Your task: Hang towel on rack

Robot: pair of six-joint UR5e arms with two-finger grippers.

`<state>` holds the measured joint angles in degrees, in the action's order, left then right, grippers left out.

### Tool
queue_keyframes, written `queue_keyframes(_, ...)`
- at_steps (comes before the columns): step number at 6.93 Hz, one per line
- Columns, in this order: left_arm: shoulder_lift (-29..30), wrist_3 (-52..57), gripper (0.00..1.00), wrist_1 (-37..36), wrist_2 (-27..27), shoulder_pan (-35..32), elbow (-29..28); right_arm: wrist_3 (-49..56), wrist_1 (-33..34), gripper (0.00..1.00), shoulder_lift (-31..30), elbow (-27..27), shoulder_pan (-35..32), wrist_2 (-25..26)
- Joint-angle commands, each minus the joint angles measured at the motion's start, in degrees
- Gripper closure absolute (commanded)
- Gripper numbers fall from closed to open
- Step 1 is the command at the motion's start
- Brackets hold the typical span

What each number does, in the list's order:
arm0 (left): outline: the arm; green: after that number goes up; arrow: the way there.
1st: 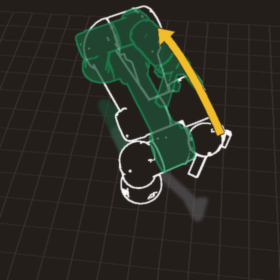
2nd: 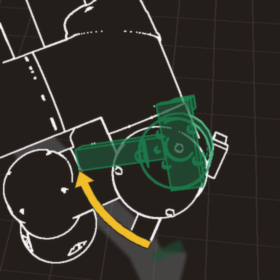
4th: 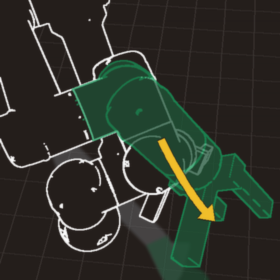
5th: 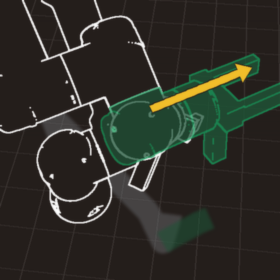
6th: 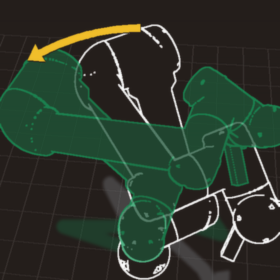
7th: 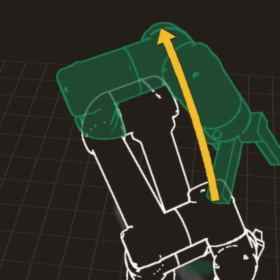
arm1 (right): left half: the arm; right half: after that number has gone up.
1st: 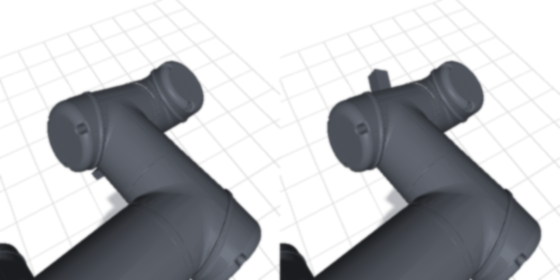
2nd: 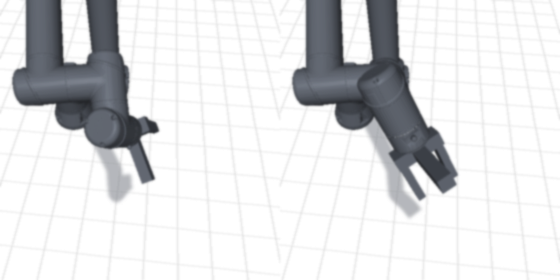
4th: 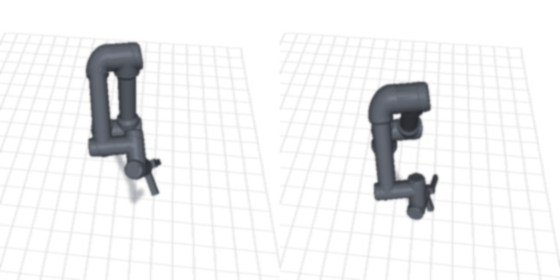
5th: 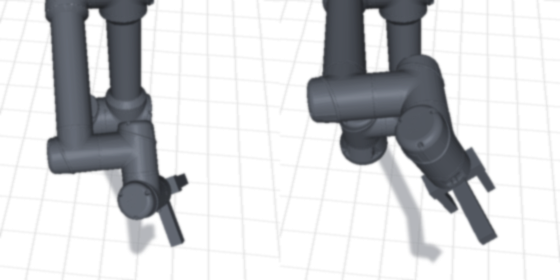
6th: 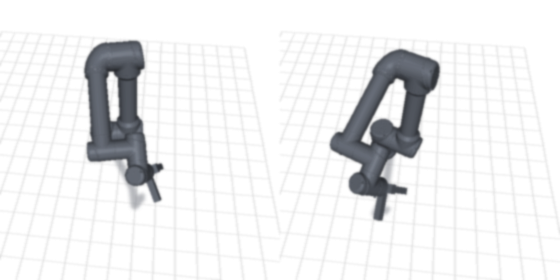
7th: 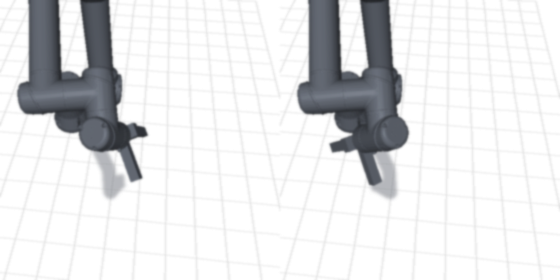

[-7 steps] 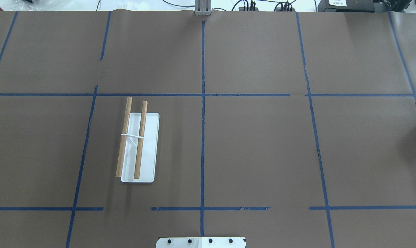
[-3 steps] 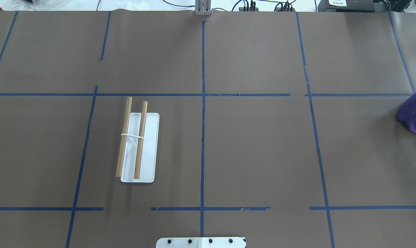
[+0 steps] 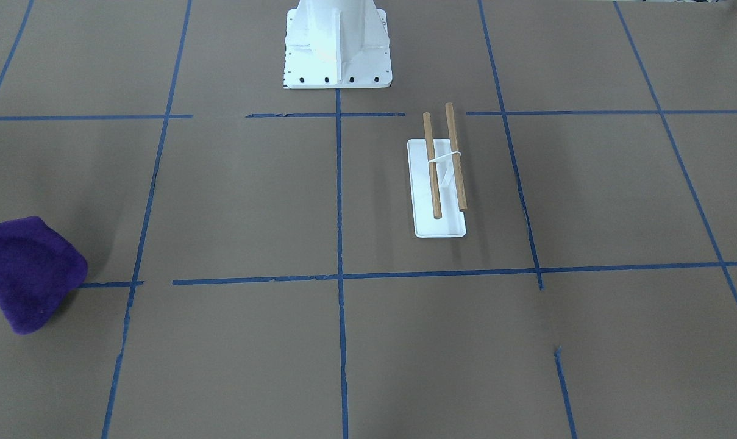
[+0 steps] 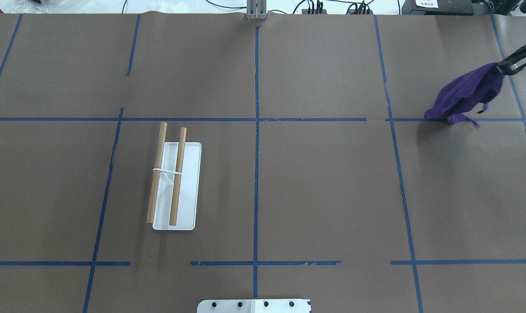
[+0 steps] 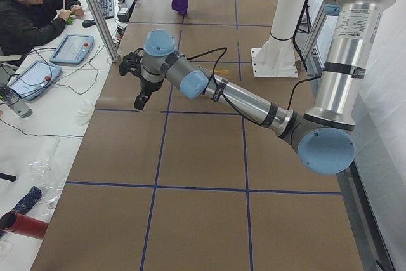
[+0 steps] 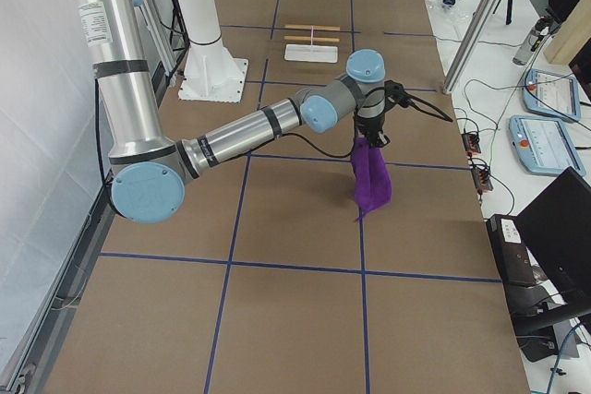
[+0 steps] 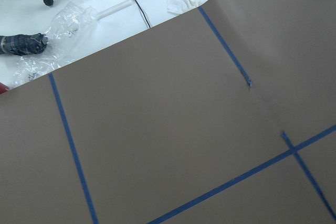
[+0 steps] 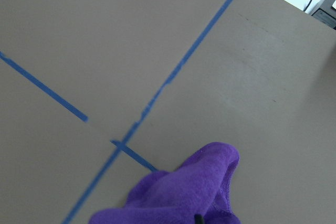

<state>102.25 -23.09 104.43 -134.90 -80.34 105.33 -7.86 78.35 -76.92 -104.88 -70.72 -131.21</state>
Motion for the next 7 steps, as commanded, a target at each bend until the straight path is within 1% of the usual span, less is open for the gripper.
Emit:
queue_keyframes(1,8.0,-28.7,0.00,0.1,-0.7,7.0,0.8,-20.4,-0.2,1.00,6.8,-2.7,6.5,0.3)
queue_keyframes(2,12.2,-40.8,0.00,0.1,-2.2,9.9,0.8,-28.8,-0.2,1.00,9.7,-3.6,9.1,2.5)
queue_keyframes(3,16.3,-53.6,0.00,0.4,-2.6,13.7,0.5,-34.8,-0.2,1.00,10.7,-4.9,12.1,5.0)
queue_keyframes(4,20.5,-65.0,0.00,0.6,-2.2,17.9,-0.1,-41.7,-0.2,1.00,13.6,-5.2,14.7,6.8)
queue_keyframes(5,23.4,-73.5,0.00,0.7,-1.3,21.2,-0.5,-46.0,-0.2,1.00,15.6,-5.7,18.2,10.5)
queue_keyframes(6,27.3,-81.9,0.00,0.8,4.6,26.8,-2.7,-48.8,0.0,1.00,17.0,-6.6,22.2,14.8)
queue_keyframes(7,29.0,-89.0,0.00,3.0,10.7,31.9,-5.1,-54.8,-0.4,1.00,17.8,-6.8,23.5,16.3)
